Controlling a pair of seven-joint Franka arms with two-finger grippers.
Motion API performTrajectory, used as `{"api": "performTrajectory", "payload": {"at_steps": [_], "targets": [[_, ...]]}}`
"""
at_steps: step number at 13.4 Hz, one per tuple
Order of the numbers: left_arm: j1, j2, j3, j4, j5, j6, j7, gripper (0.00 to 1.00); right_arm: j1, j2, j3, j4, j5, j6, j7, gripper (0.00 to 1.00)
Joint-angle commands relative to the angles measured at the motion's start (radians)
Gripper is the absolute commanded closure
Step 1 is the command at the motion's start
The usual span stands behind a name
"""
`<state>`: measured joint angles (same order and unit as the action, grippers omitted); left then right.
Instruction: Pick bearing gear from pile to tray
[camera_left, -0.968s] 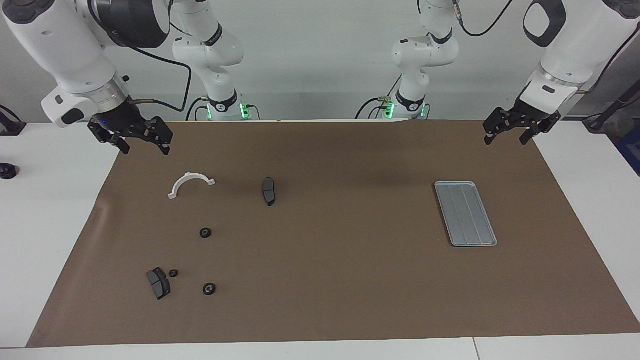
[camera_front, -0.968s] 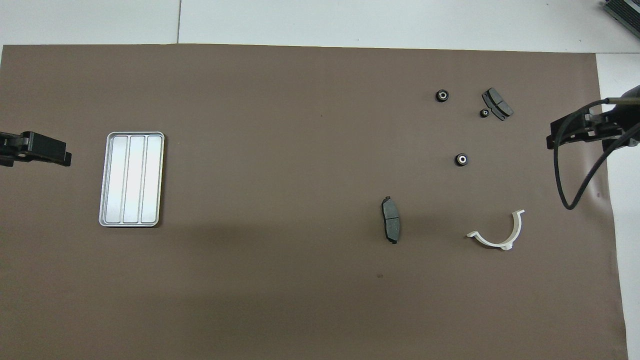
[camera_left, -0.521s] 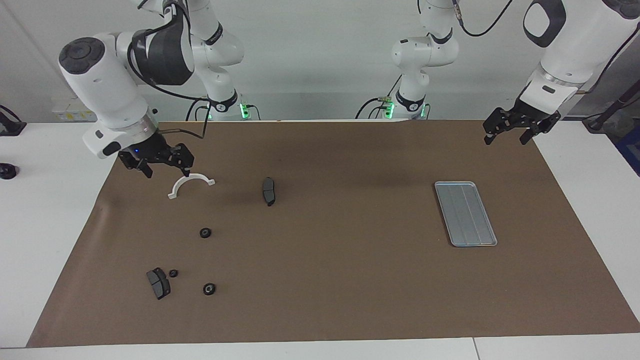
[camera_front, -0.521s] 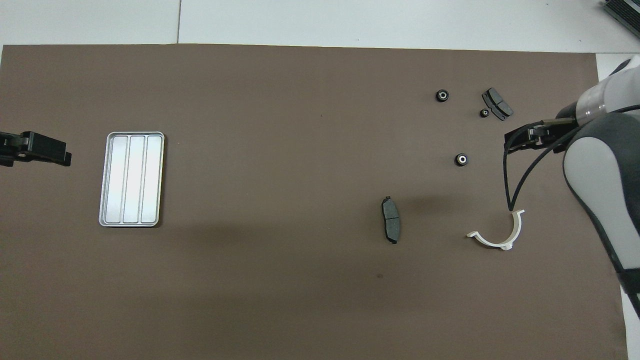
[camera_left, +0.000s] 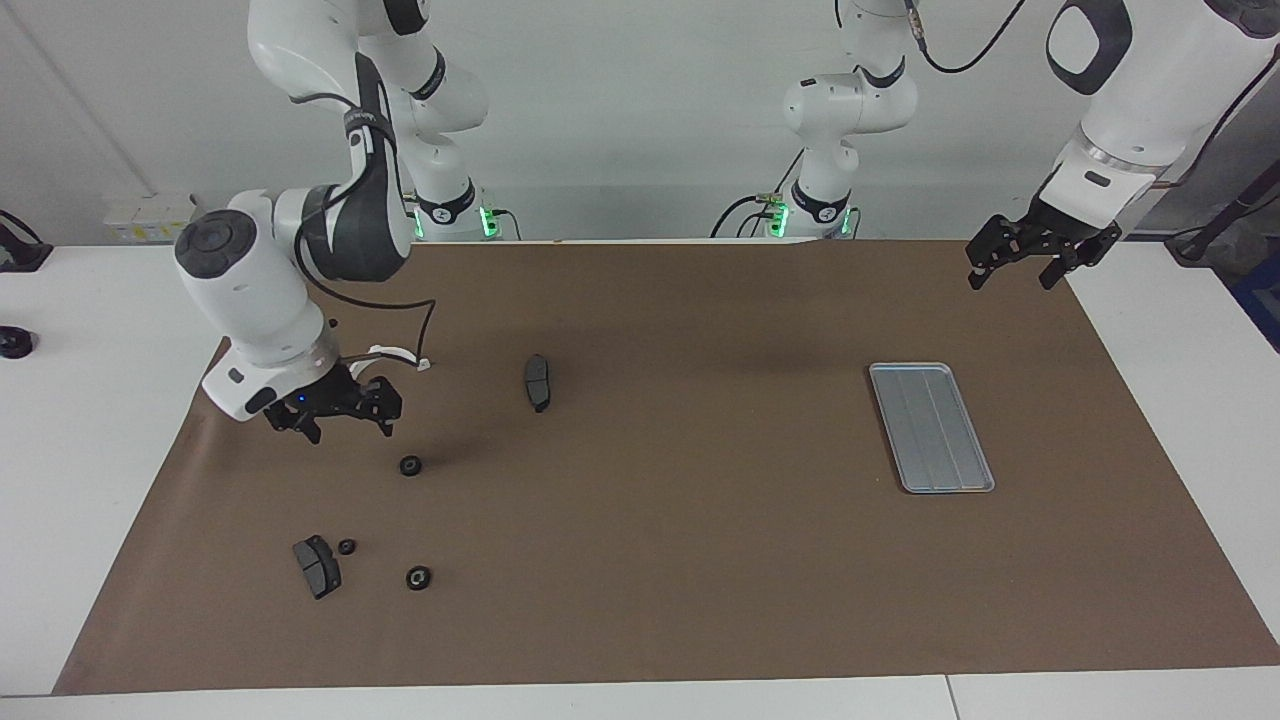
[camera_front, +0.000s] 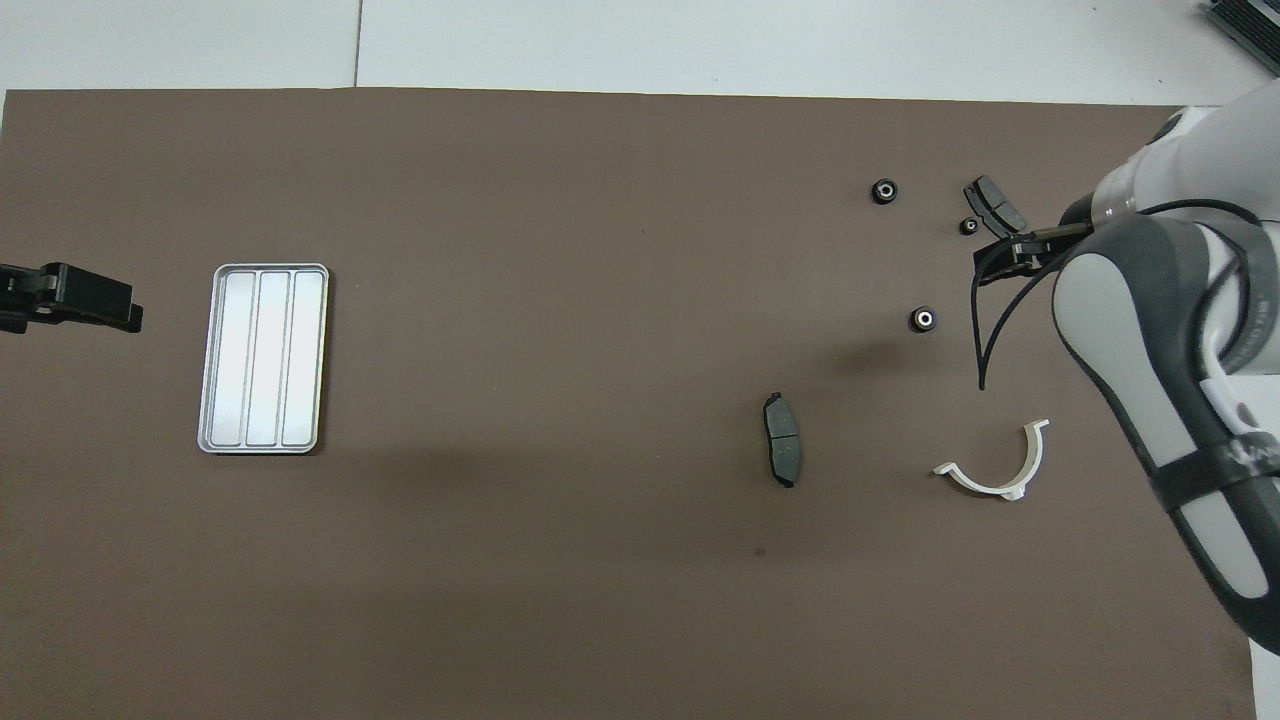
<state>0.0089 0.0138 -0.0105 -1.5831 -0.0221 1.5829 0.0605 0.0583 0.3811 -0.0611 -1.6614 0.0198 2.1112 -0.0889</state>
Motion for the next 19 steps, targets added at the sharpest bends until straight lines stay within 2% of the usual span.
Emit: {"api": "performTrajectory", "payload": {"at_steps": [1, 4, 8, 13, 16, 19], "targets": [[0.009, -0.026, -0.003, -0.028, -0.004, -0.001, 0.010, 0.00, -0.006, 0.102, 0.004, 0.055, 0.005, 0.081, -0.031, 0.00], [0.009, -0.026, -0.003, -0.028, -0.004, -0.001, 0.010, 0.00, -0.002, 0.202, 0.004, 0.121, -0.003, 0.156, -0.029, 0.00], [0.009, -0.026, -0.003, -0.028, -0.004, -0.001, 0.010, 0.00, 0.038, 0.229, 0.004, 0.135, -0.008, 0.177, -0.026, 0.00], [0.009, -0.026, -0.003, -0.028, -0.004, -0.001, 0.010, 0.00, 0.058, 0.324, 0.010, 0.250, -0.008, 0.225, -0.026, 0.00], [0.009, -0.026, -0.003, -0.028, -0.004, -0.001, 0.010, 0.00, 0.060, 0.349, 0.012, 0.262, 0.000, 0.283, -0.026, 0.05], [0.009, -0.026, -0.003, -0.028, -0.004, -0.001, 0.010, 0.00, 0.057, 0.355, 0.012, 0.261, -0.006, 0.329, -0.032, 0.16]]}}
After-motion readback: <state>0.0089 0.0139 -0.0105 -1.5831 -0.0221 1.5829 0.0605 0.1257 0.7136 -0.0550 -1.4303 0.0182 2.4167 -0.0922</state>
